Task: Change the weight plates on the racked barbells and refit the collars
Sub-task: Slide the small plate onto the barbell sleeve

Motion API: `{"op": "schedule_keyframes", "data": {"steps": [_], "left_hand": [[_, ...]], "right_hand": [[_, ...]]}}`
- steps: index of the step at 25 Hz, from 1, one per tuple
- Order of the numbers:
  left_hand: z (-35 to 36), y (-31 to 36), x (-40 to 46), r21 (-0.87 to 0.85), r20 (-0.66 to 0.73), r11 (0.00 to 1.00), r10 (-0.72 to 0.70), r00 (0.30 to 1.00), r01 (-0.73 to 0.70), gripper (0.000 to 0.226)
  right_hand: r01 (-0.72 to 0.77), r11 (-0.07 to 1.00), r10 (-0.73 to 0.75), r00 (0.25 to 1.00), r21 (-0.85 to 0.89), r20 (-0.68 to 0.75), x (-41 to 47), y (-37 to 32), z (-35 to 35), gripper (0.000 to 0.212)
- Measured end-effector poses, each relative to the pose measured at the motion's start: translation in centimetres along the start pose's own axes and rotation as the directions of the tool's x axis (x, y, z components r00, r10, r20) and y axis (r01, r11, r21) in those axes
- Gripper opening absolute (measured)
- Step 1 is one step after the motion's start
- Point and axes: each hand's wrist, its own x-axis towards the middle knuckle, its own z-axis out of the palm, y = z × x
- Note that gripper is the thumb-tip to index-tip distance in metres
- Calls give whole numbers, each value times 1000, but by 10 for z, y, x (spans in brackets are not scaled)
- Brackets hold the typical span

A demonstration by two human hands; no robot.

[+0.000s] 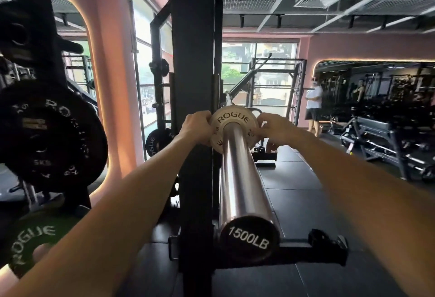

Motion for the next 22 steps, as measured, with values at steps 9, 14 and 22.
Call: {"op": "schedule_keyframes", "data": {"steps": [9,14,22], "left_hand": [[31,-14,63,27,-23,999,25,999,-25,27],[36,-17,75,77,0,996,42,999,-42,28],[33,-22,45,42,-33,992,-117,993,118,38]], "right_hand": [[-30,999,30,999,-19,20,71,23,4,19],[-34,999,34,996,-5,77,85,29,-2,19],[-68,993,68,998,-93,-6,70,32,5,33]]}}
